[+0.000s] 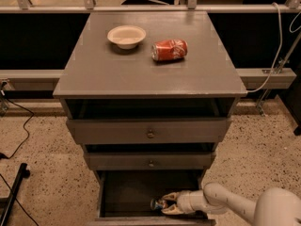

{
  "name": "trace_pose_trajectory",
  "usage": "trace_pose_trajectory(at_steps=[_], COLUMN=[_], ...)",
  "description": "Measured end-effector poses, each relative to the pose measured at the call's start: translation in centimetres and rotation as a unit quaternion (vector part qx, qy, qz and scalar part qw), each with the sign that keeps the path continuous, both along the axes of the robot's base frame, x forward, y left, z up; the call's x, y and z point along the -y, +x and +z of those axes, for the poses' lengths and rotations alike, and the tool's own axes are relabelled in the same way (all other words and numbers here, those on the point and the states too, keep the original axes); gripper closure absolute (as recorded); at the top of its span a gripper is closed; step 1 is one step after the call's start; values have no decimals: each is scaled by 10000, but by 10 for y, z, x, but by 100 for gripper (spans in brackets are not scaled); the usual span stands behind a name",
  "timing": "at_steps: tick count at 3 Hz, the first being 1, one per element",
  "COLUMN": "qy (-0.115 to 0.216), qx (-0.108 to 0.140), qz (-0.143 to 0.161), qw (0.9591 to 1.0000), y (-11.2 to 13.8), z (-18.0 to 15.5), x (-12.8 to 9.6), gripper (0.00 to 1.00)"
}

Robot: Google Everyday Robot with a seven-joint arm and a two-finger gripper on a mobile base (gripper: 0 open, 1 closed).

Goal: Place redbull can into bottom drawer

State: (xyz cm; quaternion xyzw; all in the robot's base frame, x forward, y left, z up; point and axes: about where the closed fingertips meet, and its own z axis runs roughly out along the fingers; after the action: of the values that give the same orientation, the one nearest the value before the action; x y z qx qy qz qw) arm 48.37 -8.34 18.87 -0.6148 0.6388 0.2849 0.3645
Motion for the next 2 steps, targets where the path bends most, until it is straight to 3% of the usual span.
trace_pose_trajectory(at_steps=[2], qy=[42], qx=[-42], qz=[-14], qw=[10000], y=[0], z=[-6], x=[-4], gripper=[12])
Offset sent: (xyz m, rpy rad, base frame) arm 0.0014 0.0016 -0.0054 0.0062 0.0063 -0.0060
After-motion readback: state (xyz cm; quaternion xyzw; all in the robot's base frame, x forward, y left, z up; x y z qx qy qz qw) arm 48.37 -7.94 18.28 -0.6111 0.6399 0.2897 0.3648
